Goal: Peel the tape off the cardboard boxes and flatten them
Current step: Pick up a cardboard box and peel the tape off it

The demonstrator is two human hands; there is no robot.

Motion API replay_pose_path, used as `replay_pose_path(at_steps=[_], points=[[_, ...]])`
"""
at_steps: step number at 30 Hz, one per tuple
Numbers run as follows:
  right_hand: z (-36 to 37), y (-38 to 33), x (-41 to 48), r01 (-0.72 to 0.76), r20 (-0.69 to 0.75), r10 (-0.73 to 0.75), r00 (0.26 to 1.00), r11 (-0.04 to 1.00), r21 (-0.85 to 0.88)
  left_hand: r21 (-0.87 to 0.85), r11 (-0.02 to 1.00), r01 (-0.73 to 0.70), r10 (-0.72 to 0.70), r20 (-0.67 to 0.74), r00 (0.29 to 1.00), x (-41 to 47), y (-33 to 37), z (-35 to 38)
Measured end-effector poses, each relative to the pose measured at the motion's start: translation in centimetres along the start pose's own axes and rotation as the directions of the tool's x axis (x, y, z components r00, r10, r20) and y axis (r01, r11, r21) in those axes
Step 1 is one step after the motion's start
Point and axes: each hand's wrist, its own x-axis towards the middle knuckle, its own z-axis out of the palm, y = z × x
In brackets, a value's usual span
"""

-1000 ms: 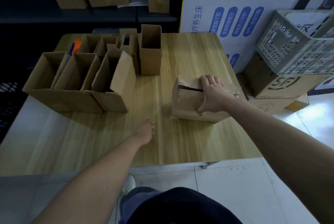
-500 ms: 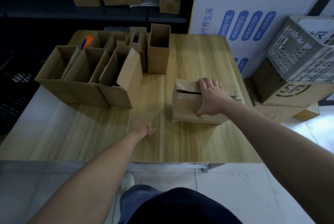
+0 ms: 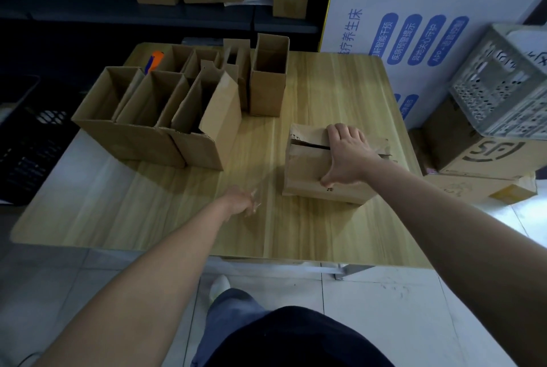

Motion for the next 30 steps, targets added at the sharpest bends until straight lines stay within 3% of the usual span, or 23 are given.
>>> replay_pose_path(at_steps=[3,8,11,15,17,21,24,26,30], points=[[-0.1,0.1,0.2,-0.008,0.012,0.008,1.000,1.000,0.003,0.054,0.998,-0.038,0.037,0.013,0.999,-0.4,-0.2,-0.6],[-0.3,0.2,0.7,-0.018,0.047,0.018,0.999,1.000,-0.005,0.422,0.906,-0.035,0.140,-0.220,0.965,-0.3,-0.4,-1.7],[-0.4,0.3,1.2,-0.034,0.062,0.034,0.997,0.999,0.001,0.572,0.820,0.025,0.164,-0.277,0.947,-0.5,0.0,-2.8],[-0.3,0.6,1.7,-0.047,0.083,0.047,0.995,0.999,0.006,0.749,0.662,-0.004,0.288,-0.249,0.925,-0.5,2.7,-3.3],[-0.3,1.0,2.0,-0.060,0.096,0.058,0.994,0.998,0.015,0.770,0.635,-0.065,0.337,-0.200,0.920,-0.5,5.0,-3.2],[-0.3,1.7,2.5,-0.082,0.130,0.074,0.989,0.995,0.058,0.688,0.699,-0.196,0.475,-0.240,0.847,-1.5,10.1,-3.9],[-1.1,2.3,2.6,-0.104,0.183,0.068,0.981,0.976,0.194,0.449,0.793,-0.411,0.576,-0.335,0.746,-2.1,13.7,-4.4],[-1.9,3.0,2.4,-0.195,0.177,0.141,0.974,0.919,0.342,0.262,0.840,-0.474,0.539,-0.313,0.782,-2.3,15.7,-4.4],[-2.5,5.7,1.7,-0.433,0.134,0.416,0.900,0.807,0.401,0.105,0.927,-0.360,0.373,-0.168,0.912,-1.6,17.7,-3.7]])
